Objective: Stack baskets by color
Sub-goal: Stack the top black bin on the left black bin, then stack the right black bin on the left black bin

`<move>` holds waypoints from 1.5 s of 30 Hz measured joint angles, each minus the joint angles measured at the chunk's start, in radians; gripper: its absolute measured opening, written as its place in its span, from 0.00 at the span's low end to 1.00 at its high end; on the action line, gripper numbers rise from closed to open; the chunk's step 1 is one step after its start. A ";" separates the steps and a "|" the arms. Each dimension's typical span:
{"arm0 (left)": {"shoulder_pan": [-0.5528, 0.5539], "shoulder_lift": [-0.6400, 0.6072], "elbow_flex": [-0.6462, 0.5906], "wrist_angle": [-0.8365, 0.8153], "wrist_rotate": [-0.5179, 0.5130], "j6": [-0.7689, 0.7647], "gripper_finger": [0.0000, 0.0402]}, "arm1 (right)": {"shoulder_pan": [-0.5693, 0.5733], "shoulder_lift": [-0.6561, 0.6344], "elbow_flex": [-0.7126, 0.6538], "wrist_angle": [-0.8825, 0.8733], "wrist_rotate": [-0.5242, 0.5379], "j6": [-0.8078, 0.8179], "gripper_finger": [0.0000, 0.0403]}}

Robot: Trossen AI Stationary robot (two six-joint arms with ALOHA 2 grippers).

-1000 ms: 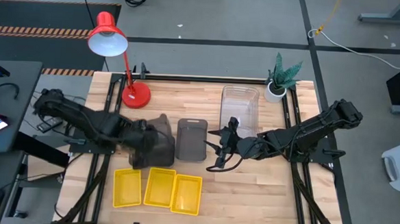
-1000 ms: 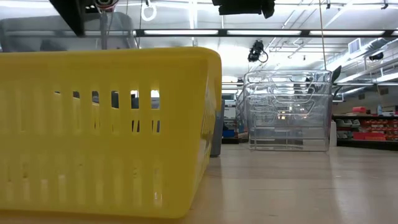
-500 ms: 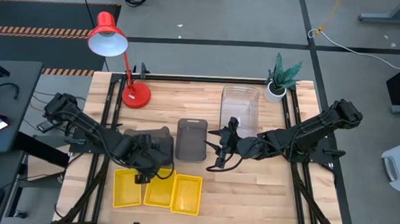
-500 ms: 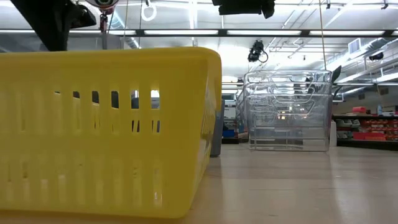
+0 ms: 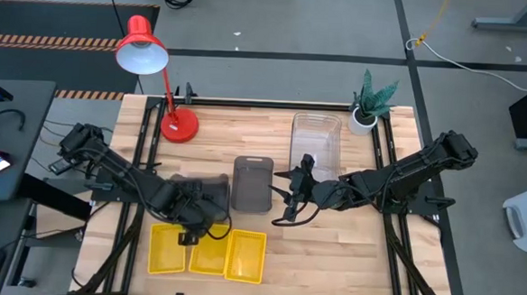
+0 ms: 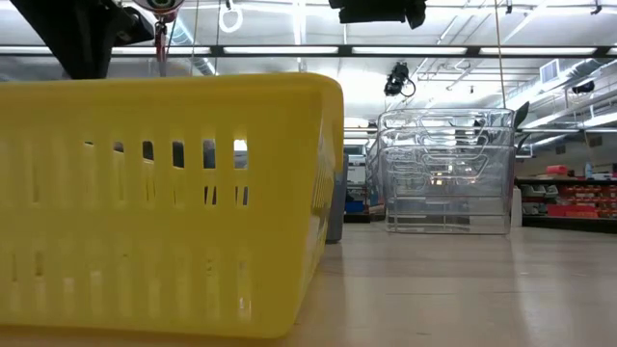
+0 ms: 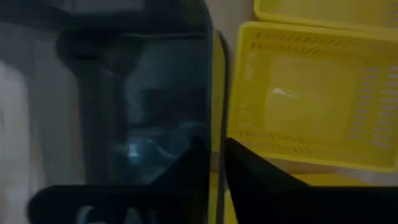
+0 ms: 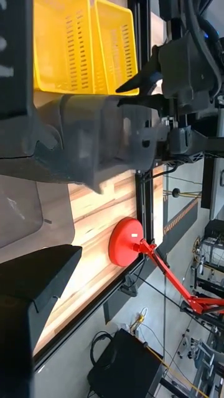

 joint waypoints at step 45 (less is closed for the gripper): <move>0.214 0.262 -0.002 0.604 -0.084 0.397 0.32 | 0.134 -0.027 0.000 -0.210 0.237 0.135 0.44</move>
